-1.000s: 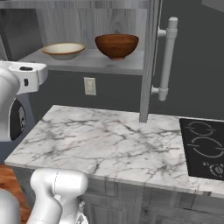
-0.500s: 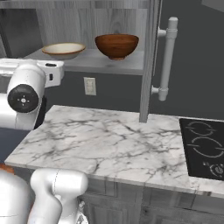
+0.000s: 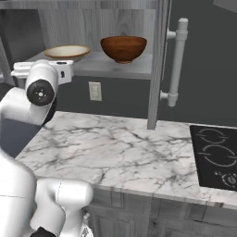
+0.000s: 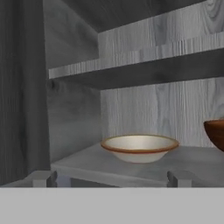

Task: Move the bowls from the cabinet to the plates on the dining table.

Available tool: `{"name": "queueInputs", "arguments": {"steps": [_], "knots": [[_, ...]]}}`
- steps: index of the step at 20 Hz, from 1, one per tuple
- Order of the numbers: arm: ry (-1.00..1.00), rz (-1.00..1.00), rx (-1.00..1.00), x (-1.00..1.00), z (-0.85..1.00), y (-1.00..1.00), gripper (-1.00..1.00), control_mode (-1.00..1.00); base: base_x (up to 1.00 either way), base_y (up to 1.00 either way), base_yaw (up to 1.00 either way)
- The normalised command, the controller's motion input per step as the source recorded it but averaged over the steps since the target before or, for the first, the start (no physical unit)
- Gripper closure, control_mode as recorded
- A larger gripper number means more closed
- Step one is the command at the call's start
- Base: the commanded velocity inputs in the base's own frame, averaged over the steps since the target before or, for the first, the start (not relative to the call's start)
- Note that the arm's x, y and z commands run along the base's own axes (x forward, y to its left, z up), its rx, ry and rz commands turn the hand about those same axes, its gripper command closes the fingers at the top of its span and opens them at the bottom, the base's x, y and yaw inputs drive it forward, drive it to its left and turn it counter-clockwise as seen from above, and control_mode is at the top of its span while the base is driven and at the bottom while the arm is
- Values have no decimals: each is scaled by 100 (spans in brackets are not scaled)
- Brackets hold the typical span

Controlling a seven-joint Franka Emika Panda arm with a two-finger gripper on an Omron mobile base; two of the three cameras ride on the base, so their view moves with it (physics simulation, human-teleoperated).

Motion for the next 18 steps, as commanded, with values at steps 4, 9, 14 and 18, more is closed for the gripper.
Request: {"name": "queueInputs", "arguments": {"steps": [4,9,14,18], "knots": [[0,-1,-4,60,-3,21,-100,-100,0,0,0],[0,0,-3,49,-3,19,-100,-100,0,0,0],[1,3,0,23,-1,26,-100,-100,0,0,0],[5,12,3,7,0,21,-100,-100,0,0,0]]}}
